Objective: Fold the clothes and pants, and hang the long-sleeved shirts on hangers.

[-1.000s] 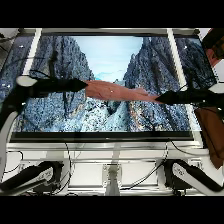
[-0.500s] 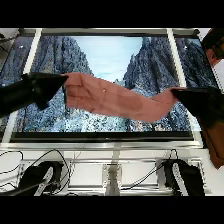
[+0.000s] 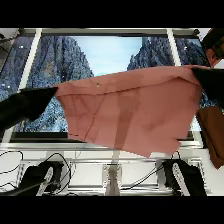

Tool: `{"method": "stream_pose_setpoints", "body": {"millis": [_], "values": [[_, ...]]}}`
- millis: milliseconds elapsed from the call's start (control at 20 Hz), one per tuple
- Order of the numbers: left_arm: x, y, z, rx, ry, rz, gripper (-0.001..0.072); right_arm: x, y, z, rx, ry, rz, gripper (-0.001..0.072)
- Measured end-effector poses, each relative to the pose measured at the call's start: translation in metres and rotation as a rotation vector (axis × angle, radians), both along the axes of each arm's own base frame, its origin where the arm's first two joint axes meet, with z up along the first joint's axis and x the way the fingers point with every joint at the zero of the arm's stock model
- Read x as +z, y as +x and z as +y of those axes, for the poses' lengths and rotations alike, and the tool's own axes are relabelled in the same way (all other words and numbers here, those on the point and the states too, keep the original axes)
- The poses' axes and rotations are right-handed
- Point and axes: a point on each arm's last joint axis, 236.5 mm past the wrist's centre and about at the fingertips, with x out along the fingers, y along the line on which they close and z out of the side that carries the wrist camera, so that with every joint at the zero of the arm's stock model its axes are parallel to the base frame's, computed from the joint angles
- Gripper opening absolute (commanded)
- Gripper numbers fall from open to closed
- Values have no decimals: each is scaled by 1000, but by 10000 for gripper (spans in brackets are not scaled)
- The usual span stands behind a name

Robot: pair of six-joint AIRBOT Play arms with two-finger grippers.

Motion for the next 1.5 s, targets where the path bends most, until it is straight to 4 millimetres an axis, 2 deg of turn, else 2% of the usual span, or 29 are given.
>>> {"method": "stream_pose_setpoints", "body": {"millis": [150, 350, 450, 550, 700, 850, 1000, 1100, 1250, 1500], "values": [[-73, 44, -10, -15, 3, 208, 10, -81, 59, 1, 24, 66, 246, 9], [-174, 99, -27, -23, 37, 402, 10, -190, 118, 33, 54, 97, 488, 10], [-214, 116, -27, -15, 42, 481, 10, -236, 133, 44, 53, 87, 581, 9], [-236, 129, -18, 8, 45, 516, 10, -269, 132, 52, 72, 66, 659, 9], [-241, 141, 3, 29, 27, 544, 9, -296, 112, 59, 147, 1, 757, 10], [-239, 130, 14, -26, 9, 607, 8, -310, 75, 59, 259, -90, 873, 9], [-246, 101, 18, -125, 49, 692, 8, -324, 32, 46, 361, -207, 1015, 10], [-259, 75, 24, -190, 129, 771, 8, -331, 13, 34, 383, -277, 1089, 9], [-276, 39, 35, -258, 253, 891, 9, -336, -1, 21, 380, -337, 1155, 9], [-290, 12, 40, -316, 378, 966, 9, -345, -13, 11, 359, -374, 1222, 10]]}}
